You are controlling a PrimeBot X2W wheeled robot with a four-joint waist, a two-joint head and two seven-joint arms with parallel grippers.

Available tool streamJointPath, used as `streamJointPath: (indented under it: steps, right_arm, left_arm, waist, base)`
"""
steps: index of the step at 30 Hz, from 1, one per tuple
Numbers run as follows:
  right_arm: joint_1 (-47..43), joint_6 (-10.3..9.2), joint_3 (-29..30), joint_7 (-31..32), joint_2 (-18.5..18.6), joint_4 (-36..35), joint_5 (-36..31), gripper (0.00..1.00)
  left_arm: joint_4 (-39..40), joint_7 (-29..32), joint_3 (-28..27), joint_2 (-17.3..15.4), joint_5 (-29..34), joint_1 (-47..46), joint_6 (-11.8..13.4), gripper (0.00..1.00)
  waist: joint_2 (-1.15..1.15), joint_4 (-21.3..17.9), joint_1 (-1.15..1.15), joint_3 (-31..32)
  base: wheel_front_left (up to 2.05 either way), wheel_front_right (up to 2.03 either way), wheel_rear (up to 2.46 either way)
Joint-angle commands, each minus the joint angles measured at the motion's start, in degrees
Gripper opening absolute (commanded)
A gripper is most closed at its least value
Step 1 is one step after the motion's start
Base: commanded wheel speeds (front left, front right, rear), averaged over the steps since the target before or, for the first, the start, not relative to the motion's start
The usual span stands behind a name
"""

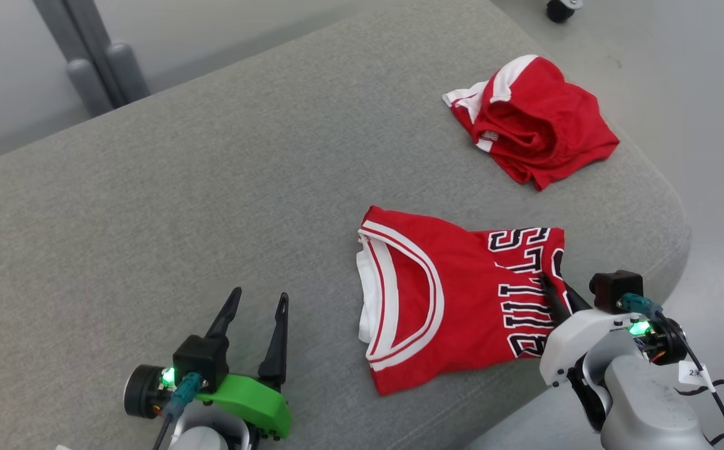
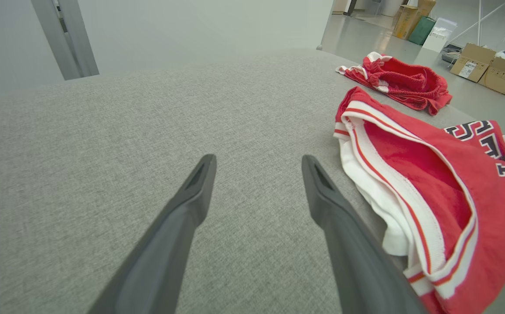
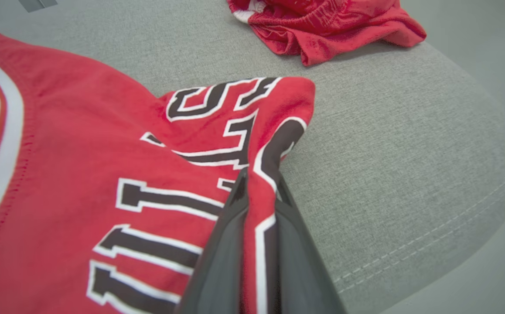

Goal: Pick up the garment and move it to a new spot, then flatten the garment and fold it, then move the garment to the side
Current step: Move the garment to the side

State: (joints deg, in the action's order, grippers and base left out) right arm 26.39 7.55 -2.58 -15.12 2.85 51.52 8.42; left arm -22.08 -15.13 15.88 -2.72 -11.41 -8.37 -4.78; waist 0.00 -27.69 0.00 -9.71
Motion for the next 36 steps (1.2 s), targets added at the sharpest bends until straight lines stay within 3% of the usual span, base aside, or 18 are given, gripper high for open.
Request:
streamJointPath:
  steps: [1, 9, 17, 20, 27, 28, 29, 30, 36]
  right_arm:
    - [0.3, -0.13, 0.0, 0.0, 0.1, -0.4, -0.1, 0.0]
    - [7.1, -0.13, -0.8, -0.1, 0.1, -0.5, -2.0, 0.0]
    - [21.4, -0.13, 5.4, -0.1, 1.7, 1.2, -9.0, 0.0]
    - [25.5, -0.13, 9.9, -0.1, 4.1, 2.8, -11.9, 0.0]
    - [31.4, -0.13, 24.1, 1.8, 13.4, 3.6, -24.9, 0.0]
    - [31.4, -0.13, 26.3, 2.1, 14.3, 3.0, -27.7, 0.19]
    - [31.4, -0.13, 27.9, 2.5, 14.6, 2.5, -29.6, 0.73]
    - [31.1, -0.13, 30.1, 3.0, 14.6, 1.9, -31.8, 1.0]
    - [29.2, -0.13, 38.2, 1.1, 10.1, 0.6, -37.3, 1.0]
  left_arm:
    - [-0.1, 0.0, -0.3, -0.4, 0.5, -0.7, -0.2, 1.0]
    - [-0.3, 0.0, -1.7, -0.4, 2.6, -1.5, -0.9, 1.0]
    - [-1.0, 0.0, -2.8, -1.4, 5.3, -4.5, -2.1, 1.0]
    - [-1.1, 0.0, -2.8, -1.8, 5.8, -5.8, -2.3, 1.0]
    - [-0.4, 0.0, -2.6, -2.0, 6.2, -7.9, -2.6, 1.0]
    - [-0.3, 0.0, -2.7, -2.0, 6.1, -8.0, -2.6, 1.0]
    - [-0.4, 0.0, -2.8, -1.9, 6.1, -8.1, -2.7, 1.0]
    - [-0.5, 0.1, -2.9, -1.9, 6.1, -8.2, -2.7, 1.0]
    - [-1.1, 0.1, -3.9, -1.4, 5.4, -6.5, -2.7, 1.0]
  waist:
    - [0.0, -2.7, 0.0, -0.6]
    - [0.0, 0.0, 0.0, -4.3]
    - [0.0, 5.5, 0.0, -11.0]
    - [0.0, 7.4, 0.0, -12.7]
    - [0.0, 11.1, 0.0, -14.7]
    - [0.0, 11.5, 0.0, -14.7]
    - [0.0, 11.7, 0.0, -14.7]
    - [0.0, 12.0, 0.0, -14.6]
    - [0.0, 12.7, 0.0, -11.7]
  base:
    - [0.0, 0.0, 0.0]
    - [0.0, 0.0, 0.0]
    - [0.0, 0.0, 0.0]
    - [0.0, 0.0, 0.0]
    - [0.0, 0.0, 0.0]
    - [0.0, 0.0, 0.0]
    - [0.0, 0.0, 0.0]
    - [0.0, 0.0, 0.0]
    - [0.0, 0.0, 0.0]
